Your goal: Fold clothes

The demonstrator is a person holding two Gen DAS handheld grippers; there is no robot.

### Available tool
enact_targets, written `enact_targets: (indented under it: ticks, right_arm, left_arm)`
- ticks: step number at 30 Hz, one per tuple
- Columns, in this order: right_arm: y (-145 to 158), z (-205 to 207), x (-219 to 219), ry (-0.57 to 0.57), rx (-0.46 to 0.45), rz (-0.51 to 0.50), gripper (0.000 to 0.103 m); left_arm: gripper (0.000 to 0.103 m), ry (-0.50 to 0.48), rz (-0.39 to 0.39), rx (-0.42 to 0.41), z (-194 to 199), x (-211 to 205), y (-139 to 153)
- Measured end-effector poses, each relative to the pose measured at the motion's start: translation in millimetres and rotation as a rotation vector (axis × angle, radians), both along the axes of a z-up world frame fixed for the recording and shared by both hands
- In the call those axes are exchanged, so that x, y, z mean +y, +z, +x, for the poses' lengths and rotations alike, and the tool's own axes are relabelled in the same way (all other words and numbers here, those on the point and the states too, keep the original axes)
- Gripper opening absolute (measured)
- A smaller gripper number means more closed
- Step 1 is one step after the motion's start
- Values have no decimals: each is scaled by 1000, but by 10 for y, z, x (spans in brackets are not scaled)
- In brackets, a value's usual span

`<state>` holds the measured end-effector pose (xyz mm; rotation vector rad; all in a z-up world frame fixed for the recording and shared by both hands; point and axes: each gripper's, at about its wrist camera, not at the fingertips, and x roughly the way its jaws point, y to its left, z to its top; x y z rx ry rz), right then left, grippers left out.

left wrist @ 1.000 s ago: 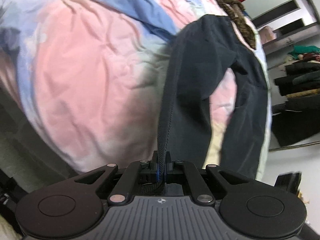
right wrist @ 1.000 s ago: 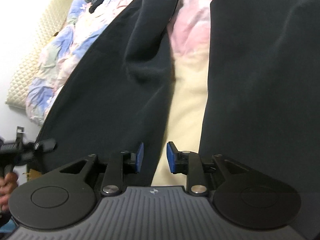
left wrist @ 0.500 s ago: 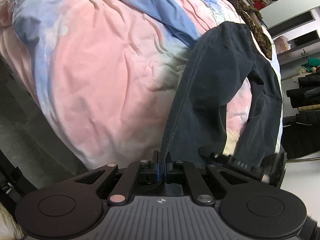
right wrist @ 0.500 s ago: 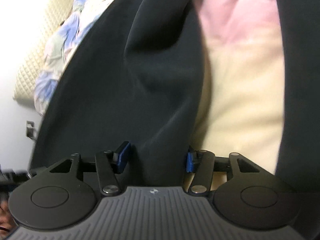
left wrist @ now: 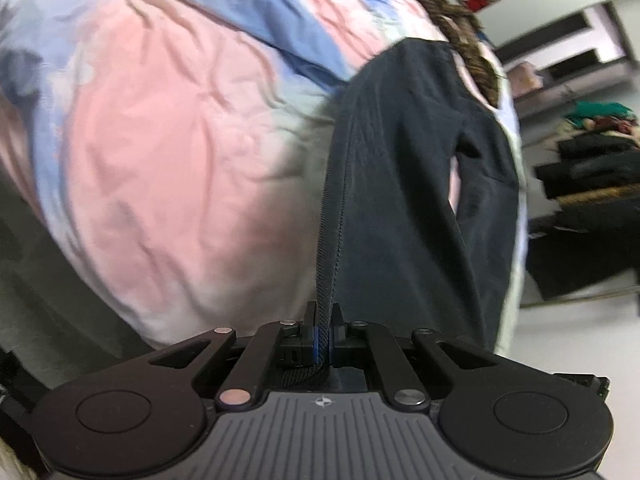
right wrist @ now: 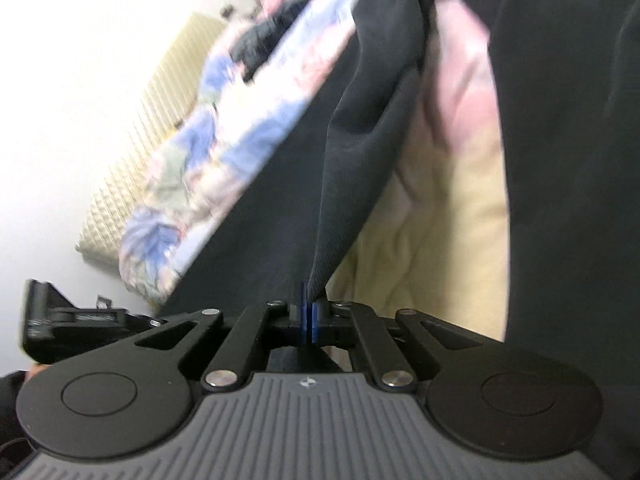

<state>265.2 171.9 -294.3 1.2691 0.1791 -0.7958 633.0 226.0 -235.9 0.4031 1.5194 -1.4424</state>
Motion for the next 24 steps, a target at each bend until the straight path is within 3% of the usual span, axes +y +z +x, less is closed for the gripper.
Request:
enact_targets:
  ticks: [3,5,10,16,19,23,24]
  right_arm:
    - [401,-148,163,-17,3,-72,2]
    - [512,-201,265,-19,31,-84,2]
    - [22,-154,420,-29,150,90,2]
    - [-641,4,607,-84,250,277,10]
    - [-667,24,703,-101,280,310,17]
    - [-446,18,736,-114,318,300,21]
    - [-380,2,758,-119,329,289,21]
  left_arm:
    - [4,-37,-28,61,-35,130,96]
    - [4,-45,-17,90,-34,250,38]
    - [4,-38,61,83,-91,447,-427]
    - [4,-45,125,5,-133,398,-843]
    - [8,-65,128,-32,-185,394,-847]
    - [31,-67,119,-80,-241,478,-701]
    - [32,-75,109,-87,-254,514,-652]
